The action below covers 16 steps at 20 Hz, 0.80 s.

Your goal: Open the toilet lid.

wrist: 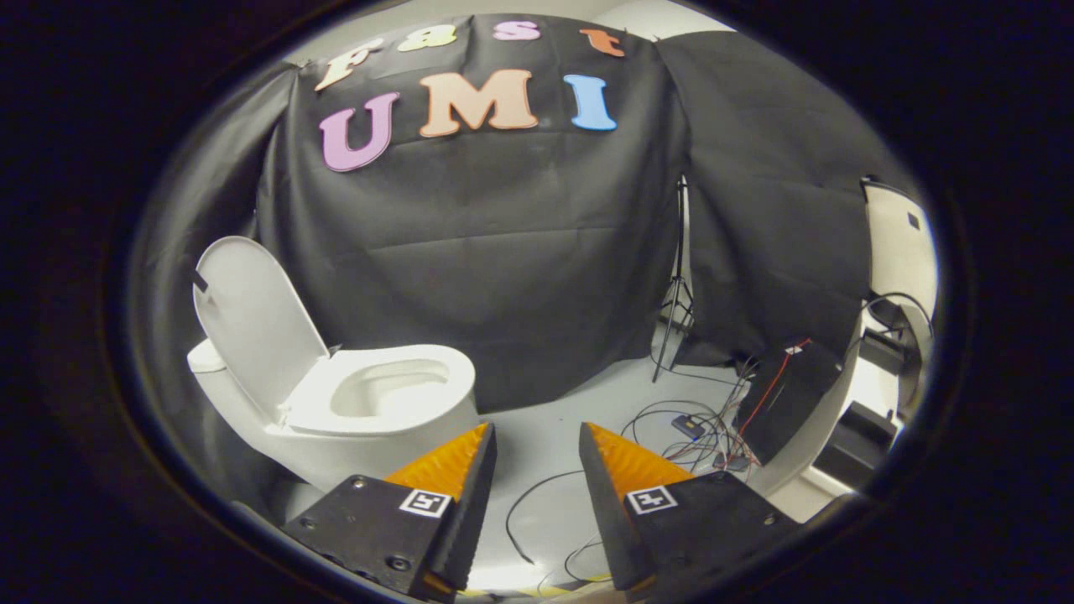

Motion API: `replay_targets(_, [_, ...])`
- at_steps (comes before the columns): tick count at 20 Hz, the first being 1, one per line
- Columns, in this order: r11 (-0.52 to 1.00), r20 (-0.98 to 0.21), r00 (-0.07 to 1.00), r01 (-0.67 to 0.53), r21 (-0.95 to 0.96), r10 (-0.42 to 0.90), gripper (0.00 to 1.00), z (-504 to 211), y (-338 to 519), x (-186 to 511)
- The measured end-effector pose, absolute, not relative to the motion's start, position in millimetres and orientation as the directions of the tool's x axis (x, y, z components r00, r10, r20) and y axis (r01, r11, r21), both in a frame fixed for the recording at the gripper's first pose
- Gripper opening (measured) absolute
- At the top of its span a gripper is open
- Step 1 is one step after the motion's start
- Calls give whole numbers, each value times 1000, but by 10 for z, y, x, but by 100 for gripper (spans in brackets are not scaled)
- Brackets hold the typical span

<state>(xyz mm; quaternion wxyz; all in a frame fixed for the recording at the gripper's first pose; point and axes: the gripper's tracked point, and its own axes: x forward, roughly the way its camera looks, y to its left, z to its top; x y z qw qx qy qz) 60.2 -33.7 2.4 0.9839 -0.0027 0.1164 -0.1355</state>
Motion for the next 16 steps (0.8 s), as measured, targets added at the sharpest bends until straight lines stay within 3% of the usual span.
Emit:
replay_targets(9, [962,-212,943,270,37,-256,60,-209,-368,383])
replay_targets(16, [968,-249,939,251,25,-237,64,-361,-351,431])
